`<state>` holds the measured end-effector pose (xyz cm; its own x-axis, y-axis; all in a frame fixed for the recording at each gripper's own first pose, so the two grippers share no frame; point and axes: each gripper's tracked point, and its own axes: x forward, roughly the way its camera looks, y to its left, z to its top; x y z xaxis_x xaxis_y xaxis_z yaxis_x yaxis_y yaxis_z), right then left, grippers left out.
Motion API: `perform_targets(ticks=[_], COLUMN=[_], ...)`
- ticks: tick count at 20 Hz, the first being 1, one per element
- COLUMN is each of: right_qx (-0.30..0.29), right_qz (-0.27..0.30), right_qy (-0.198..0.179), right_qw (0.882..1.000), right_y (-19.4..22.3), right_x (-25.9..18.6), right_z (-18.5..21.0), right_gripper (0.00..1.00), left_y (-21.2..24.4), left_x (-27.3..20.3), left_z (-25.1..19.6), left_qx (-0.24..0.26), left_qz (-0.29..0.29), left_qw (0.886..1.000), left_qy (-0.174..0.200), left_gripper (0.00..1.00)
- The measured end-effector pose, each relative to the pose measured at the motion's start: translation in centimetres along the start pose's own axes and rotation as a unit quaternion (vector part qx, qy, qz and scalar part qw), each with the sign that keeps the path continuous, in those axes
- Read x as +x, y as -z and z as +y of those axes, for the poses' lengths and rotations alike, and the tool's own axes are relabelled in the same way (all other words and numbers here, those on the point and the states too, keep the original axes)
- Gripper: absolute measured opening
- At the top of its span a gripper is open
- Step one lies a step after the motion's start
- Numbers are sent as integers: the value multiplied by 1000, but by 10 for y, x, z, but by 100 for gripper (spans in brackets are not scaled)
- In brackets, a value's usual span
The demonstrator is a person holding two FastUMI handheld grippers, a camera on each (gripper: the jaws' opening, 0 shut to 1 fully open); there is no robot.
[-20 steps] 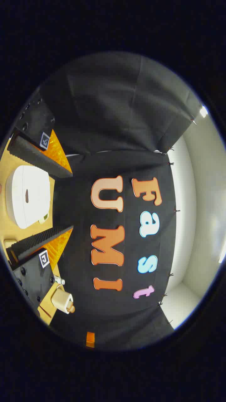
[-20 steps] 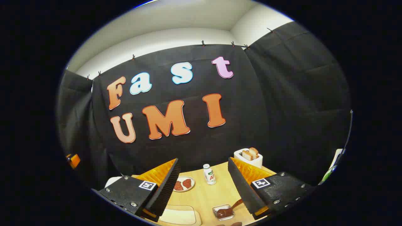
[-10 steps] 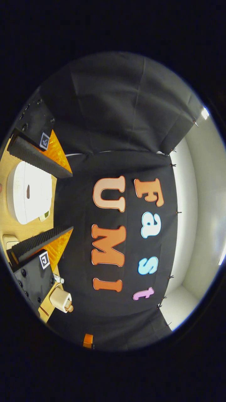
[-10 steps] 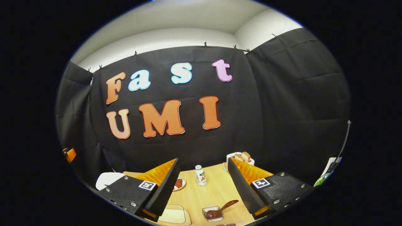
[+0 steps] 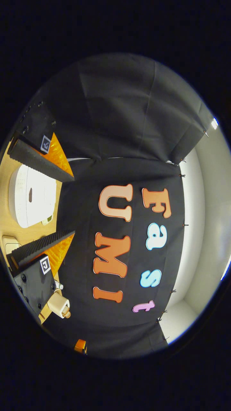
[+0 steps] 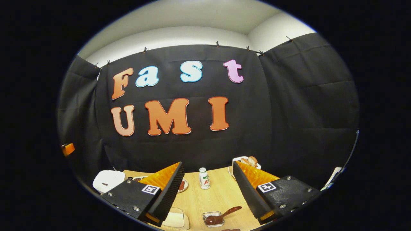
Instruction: Close the left gripper, press the button to open the rice cooker; take a wooden spoon from the chopstick holder with the right hand, scoop a spoonful of rice and pour it into the rice cooker, then put the wooden spoon back into the chopstick holder.
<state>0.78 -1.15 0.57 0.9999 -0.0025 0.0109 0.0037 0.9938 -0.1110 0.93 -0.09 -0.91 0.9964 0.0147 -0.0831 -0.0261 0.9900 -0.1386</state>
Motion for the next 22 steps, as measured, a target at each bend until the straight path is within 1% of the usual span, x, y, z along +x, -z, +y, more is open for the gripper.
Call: perform_targets(ticks=[2,3,4,5,6,7,8,10,11,12,14,16,18,20,22], right_qx=[-8,-11,-14,-16,-15,-14,-13,-13,-13,-14,-14,-13,-11,-14,-20], right_qz=[1,3,4,4,4,5,7,10,10,12,14,16,20,23,25], right_qy=[-1,-2,-3,-3,-5,-7,-9,-10,-10,-10,-9,-8,-11,-16,-7], right_qw=[1000,1000,1000,1000,1000,1000,1000,1000,1000,1000,1000,1000,1000,1000,999], right_y=[3,4,5,5,5,6,7,9,10,11,13,14,17,21,24], right_x=[3,5,6,7,8,8,9,11,10,10,10,11,11,10,12], right_z=[2,3,3,3,4,5,6,6,6,5,3,2,3,5,-1], right_gripper=[95,95,95,95,95,95,95,95,95,95,95,95,95,95,95], left_y=[2,2,2,1,-1,-3,-3,-2,-2,0,3,12,22,34,47], left_x=[1,1,2,3,3,3,1,2,1,4,2,5,9,19,29], left_z=[3,3,5,6,9,8,7,11,15,10,10,14,13,16,16], left_qx=[-1,1,3,6,9,9,11,18,18,16,12,25,29,45,45], left_qz=[3,4,2,0,-3,-5,-5,-3,-4,3,8,27,47,64,90], left_qw=[1000,1000,1000,1000,1000,1000,1000,1000,999,1000,1000,999,998,997,995], left_qy=[-3,-4,-7,-12,-17,-16,-16,-25,-33,-21,-24,-22,-15,-11,-2], left_gripper=[99,100,91,87,81,79,63,37,21,5,5,4,4,4,4])
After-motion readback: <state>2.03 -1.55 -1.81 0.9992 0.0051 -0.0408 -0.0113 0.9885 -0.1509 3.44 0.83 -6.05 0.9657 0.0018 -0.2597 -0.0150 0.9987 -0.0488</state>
